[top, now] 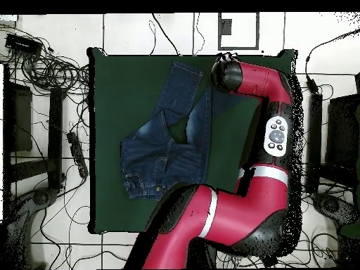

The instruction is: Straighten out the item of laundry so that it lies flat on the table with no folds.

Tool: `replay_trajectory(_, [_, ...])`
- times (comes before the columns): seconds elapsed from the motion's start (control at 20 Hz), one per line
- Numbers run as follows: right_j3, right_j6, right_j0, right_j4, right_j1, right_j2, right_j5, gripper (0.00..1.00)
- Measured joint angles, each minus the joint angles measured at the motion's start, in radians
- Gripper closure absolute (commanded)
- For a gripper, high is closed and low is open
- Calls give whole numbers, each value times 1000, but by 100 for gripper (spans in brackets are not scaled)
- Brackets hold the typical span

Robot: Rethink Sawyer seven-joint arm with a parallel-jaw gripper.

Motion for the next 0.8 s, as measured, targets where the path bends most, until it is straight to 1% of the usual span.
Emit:
replay_trajectory(0.35, [-7,0,1,-61,-18,-31,0,100])
replay_trajectory(0.8, [-12,0,1,-87,-49,-35,0,100])
